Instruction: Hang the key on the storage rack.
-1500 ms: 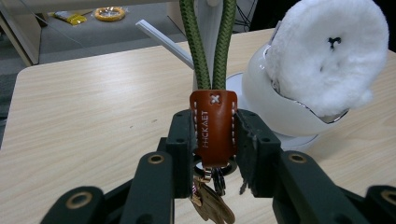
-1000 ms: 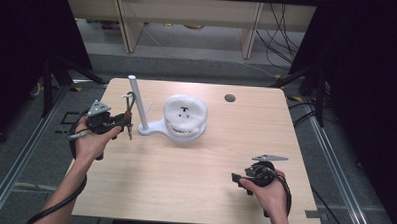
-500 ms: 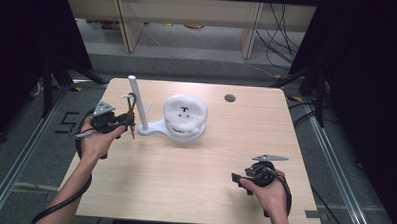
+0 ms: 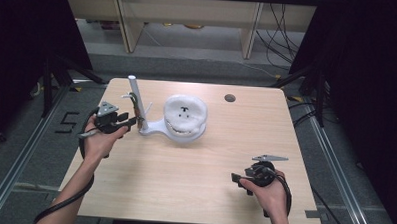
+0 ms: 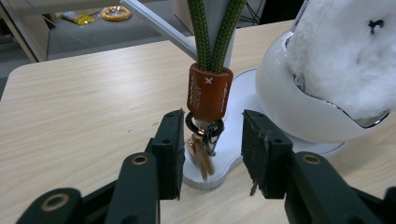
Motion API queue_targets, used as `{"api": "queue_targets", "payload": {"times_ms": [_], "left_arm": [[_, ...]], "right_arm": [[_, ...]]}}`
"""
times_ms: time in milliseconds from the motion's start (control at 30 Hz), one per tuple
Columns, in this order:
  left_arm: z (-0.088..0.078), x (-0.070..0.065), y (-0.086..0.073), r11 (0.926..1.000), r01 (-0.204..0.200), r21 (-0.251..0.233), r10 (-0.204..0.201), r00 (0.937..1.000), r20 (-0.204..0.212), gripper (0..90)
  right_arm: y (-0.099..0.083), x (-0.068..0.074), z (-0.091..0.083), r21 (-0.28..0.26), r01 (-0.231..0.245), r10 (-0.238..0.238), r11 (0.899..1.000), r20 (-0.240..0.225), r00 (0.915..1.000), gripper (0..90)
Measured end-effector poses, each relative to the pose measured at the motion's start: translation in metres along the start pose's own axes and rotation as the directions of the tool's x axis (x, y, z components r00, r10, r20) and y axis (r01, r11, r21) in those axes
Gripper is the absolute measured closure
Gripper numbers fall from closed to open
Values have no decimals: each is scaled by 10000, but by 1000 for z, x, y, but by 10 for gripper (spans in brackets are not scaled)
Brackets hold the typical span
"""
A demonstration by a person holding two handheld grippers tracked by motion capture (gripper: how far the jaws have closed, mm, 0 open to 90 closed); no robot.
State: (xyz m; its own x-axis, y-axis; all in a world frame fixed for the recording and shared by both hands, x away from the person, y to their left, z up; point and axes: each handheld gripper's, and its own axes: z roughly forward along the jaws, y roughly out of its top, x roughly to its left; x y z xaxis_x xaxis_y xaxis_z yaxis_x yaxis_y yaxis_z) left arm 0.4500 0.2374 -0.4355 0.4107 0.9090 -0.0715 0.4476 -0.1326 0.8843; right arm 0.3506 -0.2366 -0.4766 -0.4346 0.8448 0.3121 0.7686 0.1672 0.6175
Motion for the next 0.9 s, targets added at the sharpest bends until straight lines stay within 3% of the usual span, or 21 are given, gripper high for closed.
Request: {"api": "queue_targets", "payload": {"times_ms": [33, 67, 100, 233, 400, 567, 767, 800, 833, 867, 900], "left_arm": [[-2, 0, -1, 10000, 11, -72, -11, 10000, 4, 585], [-5, 0, -1, 9999, -53, -118, 53, 10000, -18, 576], [-9, 0, -3, 9997, -93, -207, 93, 10000, -23, 552], [-18, 1, -7, 9994, -203, -278, 201, 9998, -62, 503], [-35, -2, -19, 9983, -460, -369, 457, 9989, -96, 455], [-44, -4, -29, 9974, -573, -447, 573, 9984, -8, 423], [-54, -9, -53, 9954, -612, -733, 613, 9981, -1, 400], [-55, -10, -62, 9943, -611, -870, 610, 9981, -35, 396], [-55, -10, -62, 9943, -611, -870, 610, 9981, -35, 393], [-57, -11, -67, 9948, -595, -832, 590, 9982, -83, 391], [-57, -11, -72, 9943, -581, -898, 578, 9983, -60, 390]], "right_arm": [[0, 0, 0, 0, 0, 0, 10000, 0, 10000, 368], [-1, 1, 2, -234, -58, 65, 9997, 287, 9996, 368], [0, 0, -1, 63, -87, 87, 9999, -7, 10000, 368], [0, -3, 0, -115, 66, -66, 9999, 5, 10000, 368], [-1, -2, 0, 54, -205, 204, 9998, 71, 9998, 368], [-1, -4, 0, 6, -103, 103, 9999, 78, 9999, 368], [-2, -6, 1, 79, -156, 155, 9998, 125, 9998, 368], [-2, -4, 0, 396, -316, 294, 9987, 557, 9980, 368], [-2, -4, 0, 396, -316, 294, 9987, 557, 9980, 368], [-2, -6, 1, 177, 52, -61, 9998, 546, 9985, 368], [-2, -6, 1, 298, -121, 102, 9995, 631, 9980, 367]]}}
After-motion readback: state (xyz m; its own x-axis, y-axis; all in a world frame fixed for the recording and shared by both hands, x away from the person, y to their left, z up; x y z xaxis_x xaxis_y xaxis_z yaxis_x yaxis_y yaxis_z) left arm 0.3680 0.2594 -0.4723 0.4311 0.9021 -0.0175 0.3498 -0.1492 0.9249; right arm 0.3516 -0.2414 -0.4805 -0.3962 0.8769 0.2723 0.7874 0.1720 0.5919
